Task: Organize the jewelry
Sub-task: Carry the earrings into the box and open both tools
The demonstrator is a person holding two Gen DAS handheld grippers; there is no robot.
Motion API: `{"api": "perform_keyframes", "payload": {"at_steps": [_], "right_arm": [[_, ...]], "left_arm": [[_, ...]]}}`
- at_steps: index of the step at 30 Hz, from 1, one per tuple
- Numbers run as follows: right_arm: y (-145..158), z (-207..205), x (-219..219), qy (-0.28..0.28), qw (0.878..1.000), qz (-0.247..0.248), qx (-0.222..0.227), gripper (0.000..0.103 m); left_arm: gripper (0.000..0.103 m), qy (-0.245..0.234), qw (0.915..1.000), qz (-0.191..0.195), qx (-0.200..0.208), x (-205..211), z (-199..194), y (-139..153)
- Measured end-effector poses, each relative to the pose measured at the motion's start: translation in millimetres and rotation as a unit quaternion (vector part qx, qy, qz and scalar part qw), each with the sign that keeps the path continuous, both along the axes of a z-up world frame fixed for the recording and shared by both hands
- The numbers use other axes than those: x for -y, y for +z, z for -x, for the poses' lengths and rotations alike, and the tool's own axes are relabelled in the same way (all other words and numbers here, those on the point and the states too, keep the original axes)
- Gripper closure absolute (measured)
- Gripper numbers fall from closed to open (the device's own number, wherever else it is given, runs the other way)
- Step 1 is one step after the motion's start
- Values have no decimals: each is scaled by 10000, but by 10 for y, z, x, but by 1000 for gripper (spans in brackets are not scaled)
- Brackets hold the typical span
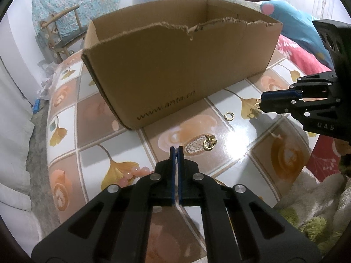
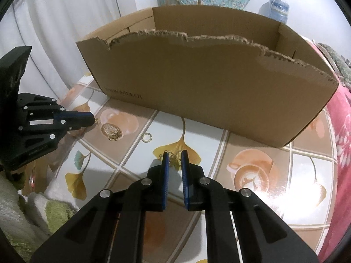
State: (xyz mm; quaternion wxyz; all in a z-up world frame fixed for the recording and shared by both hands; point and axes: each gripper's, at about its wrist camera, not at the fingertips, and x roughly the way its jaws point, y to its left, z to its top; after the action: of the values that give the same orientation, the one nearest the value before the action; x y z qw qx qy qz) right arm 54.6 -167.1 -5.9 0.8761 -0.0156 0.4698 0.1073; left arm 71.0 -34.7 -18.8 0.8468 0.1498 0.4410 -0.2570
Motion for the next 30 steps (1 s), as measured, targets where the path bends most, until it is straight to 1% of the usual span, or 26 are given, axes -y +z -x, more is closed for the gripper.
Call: {"api": "perform_keyframes", "payload": {"at_steps": [6, 9, 12, 14, 16, 19, 21, 22, 23, 24, 26, 28, 29, 30], "right_arm": [[117, 54, 8, 35, 9999, -51, 128, 92], [242, 96, 12, 90, 9995, -139, 257, 92], [441, 118, 19, 181, 9983, -335, 446, 92], [609, 103, 13, 279, 9964, -487, 631, 92], [794, 84, 10, 366, 9942, -524, 869, 92], [1054, 18, 63, 486, 9888, -590, 1284, 92], [1167, -92, 106, 514, 9862, -543, 1476, 92], [1208, -150, 133, 508, 9855, -510, 1538, 92], [1254, -242, 183, 536, 9846, -516, 1583, 92], [1271, -354, 241, 561, 9850, -546, 1538, 92], [1252, -556, 321, 552, 9871, -519, 1409, 92], [1203, -781, 410, 536, 9909, -455, 1150, 92], [1163, -934, 464, 534, 9934, -371, 946, 92], [1126, -1043, 494, 550, 9946, -355, 802, 92]], "left_arm": [[102, 47, 9999, 51, 150, -36, 69, 154], [102, 59, 9995, 197, 245, -69, 107, 290], [102, 36, 9982, 422, 431, -121, 128, 518], [102, -3, 9963, 639, 581, -144, 120, 707], [102, -82, 9938, 822, 742, -154, 82, 889], [102, -192, 9876, 1068, 1134, -127, -79, 1187], [102, -226, 9855, 1153, 1224, -89, -197, 1276], [102, -258, 9844, 1233, 1231, -53, -320, 1313], [102, -291, 9841, 1269, 1205, -28, -406, 1319], [102, -336, 9848, 1287, 1120, 19, -513, 1306], [102, -383, 9869, 1310, 858, 123, -720, 1248], [102, -501, 9892, 1279, 516, 261, -936, 1165], [102, -536, 9899, 1244, 424, 312, -987, 1131], [102, -630, 9905, 1203, 212, 399, -1096, 1078]]}}
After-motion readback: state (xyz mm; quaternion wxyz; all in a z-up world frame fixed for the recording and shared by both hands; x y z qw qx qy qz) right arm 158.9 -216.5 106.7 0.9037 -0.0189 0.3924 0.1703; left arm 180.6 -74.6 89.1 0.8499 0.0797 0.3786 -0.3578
